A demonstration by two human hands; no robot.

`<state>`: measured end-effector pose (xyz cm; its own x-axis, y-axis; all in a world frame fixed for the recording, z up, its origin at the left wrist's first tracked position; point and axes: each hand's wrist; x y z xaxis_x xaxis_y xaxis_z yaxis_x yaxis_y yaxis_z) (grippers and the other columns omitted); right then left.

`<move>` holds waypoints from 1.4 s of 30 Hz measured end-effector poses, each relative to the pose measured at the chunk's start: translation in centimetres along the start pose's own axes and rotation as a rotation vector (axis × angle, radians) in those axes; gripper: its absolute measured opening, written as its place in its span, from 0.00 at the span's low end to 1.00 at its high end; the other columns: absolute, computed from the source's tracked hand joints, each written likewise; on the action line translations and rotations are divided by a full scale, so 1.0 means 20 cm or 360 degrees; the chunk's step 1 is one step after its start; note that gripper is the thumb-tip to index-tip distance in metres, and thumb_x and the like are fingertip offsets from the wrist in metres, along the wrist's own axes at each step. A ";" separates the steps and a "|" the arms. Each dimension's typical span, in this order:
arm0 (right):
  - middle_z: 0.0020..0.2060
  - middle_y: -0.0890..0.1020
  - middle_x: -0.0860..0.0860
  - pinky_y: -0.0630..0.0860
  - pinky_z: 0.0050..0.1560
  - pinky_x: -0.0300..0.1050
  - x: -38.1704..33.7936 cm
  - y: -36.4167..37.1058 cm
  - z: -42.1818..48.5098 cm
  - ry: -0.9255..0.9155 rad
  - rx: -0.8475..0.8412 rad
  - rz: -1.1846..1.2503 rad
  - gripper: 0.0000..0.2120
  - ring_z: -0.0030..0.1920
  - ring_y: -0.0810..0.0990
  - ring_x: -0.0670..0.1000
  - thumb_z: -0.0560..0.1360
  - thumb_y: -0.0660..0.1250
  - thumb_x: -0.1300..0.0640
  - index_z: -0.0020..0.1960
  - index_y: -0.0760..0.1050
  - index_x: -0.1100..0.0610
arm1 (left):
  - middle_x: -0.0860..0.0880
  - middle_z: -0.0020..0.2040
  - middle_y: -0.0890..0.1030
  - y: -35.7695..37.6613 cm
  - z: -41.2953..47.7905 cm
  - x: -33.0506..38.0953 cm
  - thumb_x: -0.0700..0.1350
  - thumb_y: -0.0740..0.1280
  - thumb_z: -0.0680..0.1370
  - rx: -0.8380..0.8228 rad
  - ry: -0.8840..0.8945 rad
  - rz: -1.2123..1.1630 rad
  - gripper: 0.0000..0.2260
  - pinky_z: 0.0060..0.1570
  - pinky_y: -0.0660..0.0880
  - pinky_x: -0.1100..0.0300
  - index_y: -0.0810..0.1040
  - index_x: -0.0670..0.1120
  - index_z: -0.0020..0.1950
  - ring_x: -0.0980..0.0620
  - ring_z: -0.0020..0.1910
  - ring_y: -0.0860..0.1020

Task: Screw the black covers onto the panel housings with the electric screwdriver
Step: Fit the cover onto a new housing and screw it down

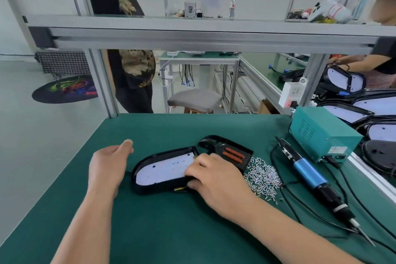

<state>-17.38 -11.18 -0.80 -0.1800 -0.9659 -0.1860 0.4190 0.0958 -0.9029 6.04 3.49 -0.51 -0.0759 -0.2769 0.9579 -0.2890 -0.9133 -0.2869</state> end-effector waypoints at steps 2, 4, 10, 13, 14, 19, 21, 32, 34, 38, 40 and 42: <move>0.54 0.76 0.43 0.76 0.54 0.49 -0.04 -0.05 -0.09 -0.0017 -0.0097 0.0013 0.10 0.54 0.75 0.50 0.83 0.63 0.43 0.60 0.78 0.45 | 0.59 0.41 0.81 0.01 -0.01 0.00 0.66 0.70 0.74 -0.0219 0.0039 0.0170 0.15 0.39 0.69 0.60 0.88 0.56 0.40 0.56 0.38 0.76; 0.56 0.76 0.39 0.75 0.53 0.41 -0.04 -0.12 -0.16 -0.0020 -0.0189 0.0149 0.14 0.53 0.75 0.41 0.81 0.61 0.37 0.61 0.77 0.42 | 0.58 0.41 0.85 0.02 -0.02 0.02 0.68 0.71 0.74 -0.0460 0.0105 0.0381 0.19 0.42 0.72 0.60 0.88 0.54 0.39 0.56 0.41 0.81; 0.74 0.72 0.52 0.69 0.71 0.55 0.28 -0.23 -0.04 0.0660 -0.0193 -0.0066 0.32 0.71 0.71 0.56 0.81 0.60 0.34 0.79 0.66 0.49 | 0.45 0.37 0.84 0.01 -0.06 0.04 0.64 0.77 0.73 -0.0863 0.0253 0.0537 0.19 0.47 0.79 0.49 0.86 0.48 0.39 0.43 0.36 0.80; 0.63 0.74 0.53 0.71 0.65 0.58 0.41 -0.17 -0.01 0.0809 -0.0497 -0.0213 0.37 0.64 0.75 0.60 0.75 0.60 0.28 0.76 0.63 0.48 | 0.52 0.45 0.89 0.00 -0.06 0.05 0.52 0.77 0.76 -0.0842 0.0320 0.0549 0.04 0.56 0.82 0.48 0.89 0.53 0.44 0.43 0.50 0.86; 0.59 0.74 0.51 0.72 0.63 0.58 0.43 -0.14 -0.01 0.0800 -0.0529 -0.0214 0.39 0.62 0.75 0.59 0.73 0.59 0.25 0.76 0.63 0.47 | 0.54 0.45 0.89 0.00 -0.05 0.04 0.50 0.77 0.77 -0.0857 0.0326 0.0548 0.04 0.54 0.82 0.51 0.89 0.53 0.43 0.46 0.49 0.86; 0.64 0.75 0.51 0.67 0.67 0.58 0.46 -0.09 -0.02 0.0804 -0.0407 -0.0152 0.45 0.66 0.72 0.59 0.66 0.58 0.23 0.77 0.66 0.45 | 0.52 0.45 0.88 -0.02 -0.04 0.04 0.50 0.77 0.77 -0.0995 0.0352 0.0562 0.05 0.54 0.79 0.54 0.89 0.50 0.44 0.48 0.49 0.85; 0.70 0.73 0.51 0.65 0.72 0.57 0.46 -0.11 -0.03 0.0840 -0.0304 -0.0020 0.47 0.70 0.69 0.57 0.66 0.62 0.24 0.79 0.65 0.46 | 0.52 0.44 0.88 -0.02 -0.05 0.04 0.51 0.77 0.77 -0.1062 0.0374 0.0534 0.06 0.47 0.79 0.62 0.88 0.50 0.45 0.50 0.44 0.84; 0.73 0.69 0.34 0.63 0.73 0.30 0.28 -0.39 -0.30 0.0258 -0.0165 0.0822 0.40 0.77 0.68 0.40 0.65 0.78 0.28 0.74 0.74 0.38 | 0.52 0.29 0.60 0.11 -0.19 0.08 0.47 0.73 0.81 -0.1508 -0.0019 0.0284 0.13 0.25 0.53 0.65 0.76 0.50 0.37 0.54 0.27 0.55; 0.73 0.68 0.33 0.67 0.73 0.36 0.24 -0.38 -0.35 0.0231 -0.0314 0.0807 0.38 0.77 0.67 0.40 0.65 0.79 0.30 0.73 0.74 0.35 | 0.52 0.29 0.61 0.13 -0.21 0.09 0.45 0.72 0.80 -0.1532 -0.0068 0.0309 0.11 0.24 0.53 0.66 0.78 0.50 0.39 0.55 0.26 0.55; 0.71 0.66 0.29 0.69 0.71 0.39 0.17 -0.36 -0.38 0.0182 -0.0490 0.0702 0.33 0.75 0.67 0.38 0.66 0.77 0.28 0.69 0.72 0.28 | 0.53 0.29 0.61 0.15 -0.23 0.10 0.50 0.67 0.84 -0.1562 -0.0158 0.0297 0.15 0.23 0.54 0.66 0.78 0.49 0.38 0.56 0.25 0.55; 0.70 0.65 0.28 0.68 0.72 0.39 0.13 -0.34 -0.37 0.0147 -0.0517 0.0659 0.32 0.75 0.65 0.38 0.67 0.75 0.27 0.69 0.70 0.26 | 0.54 0.29 0.60 0.16 -0.24 0.11 0.58 0.67 0.84 -0.1558 -0.0210 0.0296 0.17 0.22 0.56 0.67 0.79 0.49 0.41 0.56 0.25 0.56; 0.69 0.63 0.27 0.66 0.73 0.39 0.09 -0.32 -0.36 0.0125 -0.0532 0.0606 0.34 0.76 0.63 0.37 0.68 0.72 0.24 0.71 0.68 0.27 | 0.53 0.28 0.63 0.16 -0.24 0.11 0.65 0.67 0.81 -0.1569 -0.0177 0.0342 0.21 0.22 0.57 0.66 0.83 0.48 0.43 0.56 0.24 0.59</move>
<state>-26.72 -11.86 1.85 -0.1415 -0.8278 -0.5428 0.1624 0.5215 -0.8377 0.31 1.42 0.71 -0.1443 -0.4782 0.8663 -0.9420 -0.2017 -0.2682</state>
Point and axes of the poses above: each hand's wrist, its own z-axis towards the middle knuckle, its own y-axis out of the palm, x = y × z
